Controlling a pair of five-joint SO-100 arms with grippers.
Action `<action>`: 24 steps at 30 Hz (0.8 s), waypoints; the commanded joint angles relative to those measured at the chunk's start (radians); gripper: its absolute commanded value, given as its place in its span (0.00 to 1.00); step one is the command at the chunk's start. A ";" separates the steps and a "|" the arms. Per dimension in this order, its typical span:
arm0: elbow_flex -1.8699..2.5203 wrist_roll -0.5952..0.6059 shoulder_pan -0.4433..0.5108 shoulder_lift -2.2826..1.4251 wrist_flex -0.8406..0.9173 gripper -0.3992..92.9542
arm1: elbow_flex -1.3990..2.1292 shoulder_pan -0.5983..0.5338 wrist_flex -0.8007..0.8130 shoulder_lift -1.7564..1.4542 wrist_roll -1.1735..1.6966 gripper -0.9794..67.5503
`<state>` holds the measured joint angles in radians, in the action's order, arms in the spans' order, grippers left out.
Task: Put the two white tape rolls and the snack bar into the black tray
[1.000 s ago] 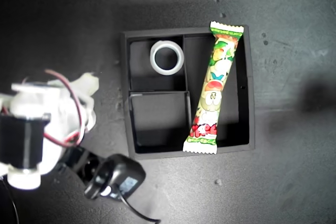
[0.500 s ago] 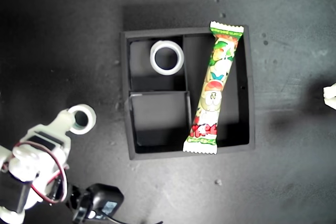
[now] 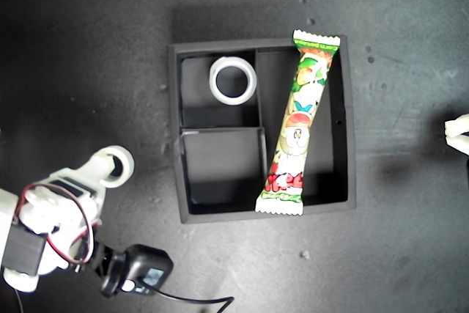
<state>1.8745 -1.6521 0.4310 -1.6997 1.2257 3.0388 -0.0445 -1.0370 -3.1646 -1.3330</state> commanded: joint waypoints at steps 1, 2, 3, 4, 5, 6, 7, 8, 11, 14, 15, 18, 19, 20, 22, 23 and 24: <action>0.000 0.005 0.000 0.000 -0.028 0.25 | 0.005 -0.011 0.014 -0.008 0.011 0.01; 0.000 0.005 0.000 0.000 -0.032 0.24 | 0.006 -0.011 0.014 -0.008 0.011 0.01; -0.003 0.008 0.000 0.003 -0.035 0.24 | 0.006 -0.011 0.014 -0.008 0.011 0.01; -0.006 0.008 0.002 0.005 -0.035 0.24 | 0.008 -0.011 0.014 -0.008 0.011 0.01; -0.008 0.008 0.003 0.006 -0.035 0.24 | 0.008 -0.012 0.014 -0.008 0.011 0.01; -0.008 0.005 0.005 0.006 -0.035 0.24 | 0.006 -0.014 0.014 -0.008 0.011 0.01; -0.009 0.002 0.009 0.008 -0.035 0.24 | 0.006 -0.017 0.014 -0.008 0.011 0.01; -0.009 -0.003 0.012 0.009 -0.035 0.24 | 0.005 -0.017 0.014 -0.008 0.011 0.01; -0.005 -0.017 0.023 0.014 -0.035 0.24 | 0.005 -0.020 0.014 -0.008 0.011 0.01; -0.006 -0.021 0.028 0.021 -0.035 0.24 | 0.003 -0.020 0.014 -0.008 0.011 0.01; -0.009 -0.021 0.029 0.023 -0.035 0.24 | 0.002 -0.020 0.014 -0.008 0.011 0.01; -0.009 -0.023 0.031 0.034 -0.038 0.24 | 0.000 -0.025 0.014 -0.008 0.011 0.01; -0.008 -0.023 0.031 0.038 -0.046 0.24 | 0.000 -0.026 0.014 -0.009 0.011 0.01; -0.003 -0.023 0.028 0.046 -0.055 0.24 | 0.000 -0.026 0.015 -0.009 0.011 0.01; 0.000 -0.021 0.023 0.071 -0.074 0.23 | -0.002 -0.029 0.015 -0.009 0.011 0.01; 0.000 -0.020 0.018 0.084 -0.081 0.23 | -0.002 -0.031 0.017 -0.009 0.011 0.01; 0.000 -0.018 0.015 0.100 -0.091 0.22 | -0.002 -0.034 0.018 -0.009 0.011 0.01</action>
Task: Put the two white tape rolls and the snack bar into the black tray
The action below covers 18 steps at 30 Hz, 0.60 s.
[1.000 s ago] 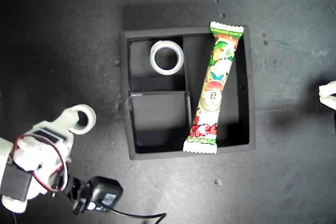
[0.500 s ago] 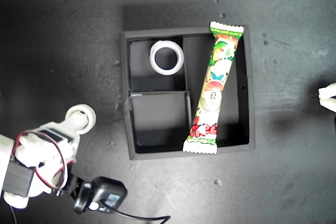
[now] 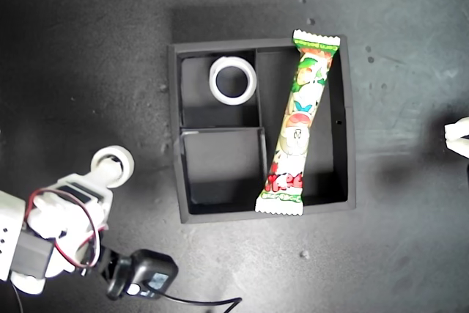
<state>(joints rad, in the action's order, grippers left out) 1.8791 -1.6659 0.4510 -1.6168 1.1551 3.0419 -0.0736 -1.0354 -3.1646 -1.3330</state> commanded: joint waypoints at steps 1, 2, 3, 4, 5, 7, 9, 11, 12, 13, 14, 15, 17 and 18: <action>-0.005 0.000 -0.009 0.031 -0.029 0.22 | -0.005 -0.008 0.018 -0.009 0.011 0.01; -0.005 0.006 -0.017 0.044 -0.034 0.22 | -0.005 -0.011 0.021 -0.009 0.011 0.01; -0.005 0.008 -0.026 0.061 -0.035 0.22 | -0.003 -0.012 0.025 -0.009 0.011 0.01; -0.005 0.012 -0.034 0.075 -0.037 0.21 | -0.002 -0.015 0.026 -0.009 0.009 0.01; -0.005 0.014 -0.041 0.087 -0.038 0.21 | -0.002 -0.018 0.026 -0.009 0.009 0.01; -0.005 0.014 -0.055 0.103 -0.038 0.19 | -0.003 -0.025 0.026 -0.009 0.009 0.01; -0.003 0.018 -0.069 0.112 -0.038 0.16 | -0.003 -0.028 0.026 -0.009 0.009 0.01; 0.002 0.023 -0.086 0.123 -0.040 0.11 | -0.002 -0.029 0.029 -0.009 0.009 0.01; 0.002 0.029 -0.095 0.130 -0.041 0.09 | -0.002 -0.029 0.031 -0.009 0.011 0.01; 0.002 0.035 -0.104 0.137 -0.044 0.06 | 0.000 -0.031 0.034 -0.009 0.011 0.01; 0.002 0.040 -0.114 0.138 -0.044 0.04 | 0.002 -0.031 0.037 -0.009 0.011 0.01; 0.002 0.048 -0.121 0.140 -0.046 0.03 | 0.005 -0.032 0.038 -0.009 0.011 0.01; -0.003 0.066 -0.135 0.127 -0.037 0.01 | 0.008 -0.032 0.043 -0.009 0.011 0.01; -0.005 0.075 -0.141 0.112 -0.028 0.01 | 0.011 -0.034 0.044 -0.009 0.012 0.01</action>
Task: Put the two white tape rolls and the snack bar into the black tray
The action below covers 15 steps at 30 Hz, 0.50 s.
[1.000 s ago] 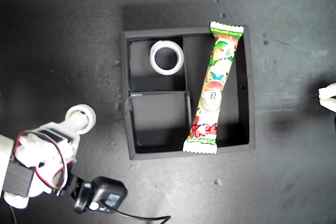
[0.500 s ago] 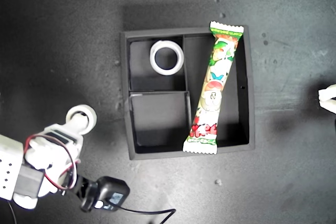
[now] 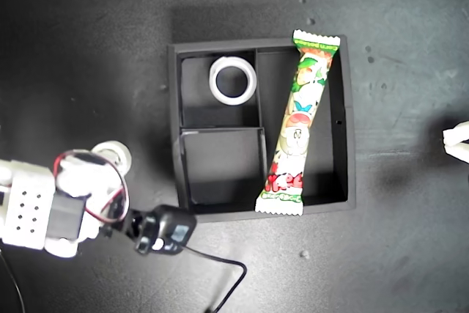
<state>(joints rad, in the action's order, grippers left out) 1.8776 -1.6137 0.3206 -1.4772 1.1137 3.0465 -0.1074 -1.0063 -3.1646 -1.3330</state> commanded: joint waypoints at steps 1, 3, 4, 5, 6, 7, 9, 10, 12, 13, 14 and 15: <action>-0.009 0.028 -0.017 -0.044 0.034 0.01 | 0.008 0.000 0.018 -0.009 0.012 0.01; -0.032 0.029 -0.031 -0.080 0.103 0.01 | 0.009 0.000 0.023 -0.009 0.017 0.01; -0.041 0.029 -0.038 -0.101 0.138 0.01 | 0.009 0.000 0.026 -0.009 0.018 0.01; -0.051 0.029 -0.044 -0.126 0.170 0.00 | 0.009 0.000 0.029 -0.009 0.021 0.01; -0.061 0.032 -0.049 -0.153 0.202 0.00 | 0.011 -0.002 0.031 -0.009 0.025 0.01; -0.077 0.038 -0.054 -0.183 0.233 0.00 | 0.012 -0.002 0.034 -0.009 0.025 0.01; -0.126 0.060 -0.061 -0.236 0.305 0.00 | 0.017 -0.002 0.037 -0.009 0.025 0.01; -0.163 0.072 -0.066 -0.256 0.345 0.00 | 0.017 -0.002 0.038 -0.009 0.025 0.01; -0.250 0.110 -0.078 -0.284 0.413 0.00 | 0.017 -0.002 0.040 -0.009 0.026 0.01; -0.296 0.135 -0.087 -0.290 0.434 0.00 | 0.017 -0.002 0.040 -0.009 0.026 0.01; -0.344 0.164 -0.095 -0.293 0.446 0.00 | 0.017 -0.002 0.041 -0.009 0.026 0.01; -0.388 0.196 -0.103 -0.291 0.449 0.00 | 0.018 -0.003 0.041 -0.009 0.025 0.01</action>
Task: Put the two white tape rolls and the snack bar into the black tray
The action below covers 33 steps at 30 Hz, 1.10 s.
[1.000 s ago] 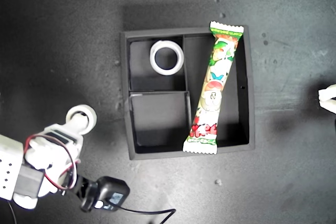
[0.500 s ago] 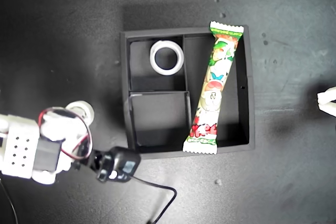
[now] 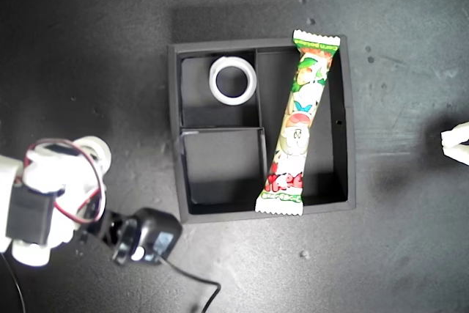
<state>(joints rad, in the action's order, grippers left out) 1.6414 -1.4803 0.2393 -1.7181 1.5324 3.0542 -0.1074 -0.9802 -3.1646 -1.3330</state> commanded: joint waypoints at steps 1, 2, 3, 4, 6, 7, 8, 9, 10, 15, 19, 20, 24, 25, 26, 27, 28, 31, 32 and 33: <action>-0.196 0.092 -0.031 -0.041 0.031 0.00 | 0.014 -0.003 0.020 -0.009 0.023 0.01; -0.245 0.121 -0.040 -0.020 0.031 0.00 | 0.018 -0.005 0.028 -0.009 0.021 0.01; -0.295 0.146 -0.046 0.005 0.031 0.00 | 0.028 -0.006 0.037 -0.009 0.020 0.01; -0.344 0.169 -0.054 0.035 0.031 0.00 | 0.038 -0.006 0.048 -0.009 0.017 0.01; -0.431 0.204 -0.066 0.101 0.035 0.00 | 0.057 -0.006 0.064 -0.009 0.011 0.01; -0.468 0.216 -0.072 0.133 0.035 0.00 | 0.064 -0.006 0.071 -0.009 0.002 0.01; -0.505 0.225 -0.075 0.166 0.037 0.00 | 0.067 -0.006 0.071 -0.009 -0.011 0.01; -0.535 0.232 -0.078 0.196 0.040 0.00 | 0.067 -0.006 0.063 -0.009 -0.025 0.01; -0.565 0.233 -0.080 0.224 0.044 0.00 | 0.067 -0.006 0.052 -0.009 -0.038 0.01; -0.678 0.252 -0.078 0.328 0.058 0.00 | 0.067 0.015 -0.025 -0.009 -0.107 0.01; -0.772 0.265 -0.077 0.408 0.080 0.00 | 0.069 0.048 -0.032 -0.009 -0.120 0.01; -0.799 0.270 -0.074 0.431 0.087 0.00 | 0.069 0.054 -0.037 -0.009 -0.123 0.01; -0.960 0.284 -0.069 0.549 0.144 0.00 | 0.069 0.066 -0.095 -0.009 -0.172 0.01; -1.012 0.287 -0.069 0.584 0.164 0.00 | 0.069 0.066 -0.124 -0.009 -0.196 0.01; -1.075 0.291 -0.067 0.627 0.189 0.00 | 0.069 0.066 -0.150 -0.009 -0.219 0.01; -1.152 0.295 -0.066 0.676 0.219 0.00 | 0.069 0.066 -0.169 -0.009 -0.233 0.01; -1.243 0.298 -0.064 0.735 0.258 0.00 | 0.069 0.063 -0.172 -0.009 -0.236 0.01; -1.428 0.302 -0.061 0.854 0.298 0.00 | 0.069 0.058 -0.175 -0.009 -0.242 0.01; -1.440 0.302 -0.061 0.868 0.298 0.00 | 0.069 0.058 -0.181 -0.009 -0.249 0.01; -1.440 0.301 -0.061 0.874 0.298 0.00 | 0.069 0.058 -0.186 -0.009 -0.253 0.01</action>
<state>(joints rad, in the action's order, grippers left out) 0.3083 -1.1827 0.1718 -0.8544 1.8070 3.1094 -0.0522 -1.1551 -3.1646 -1.5723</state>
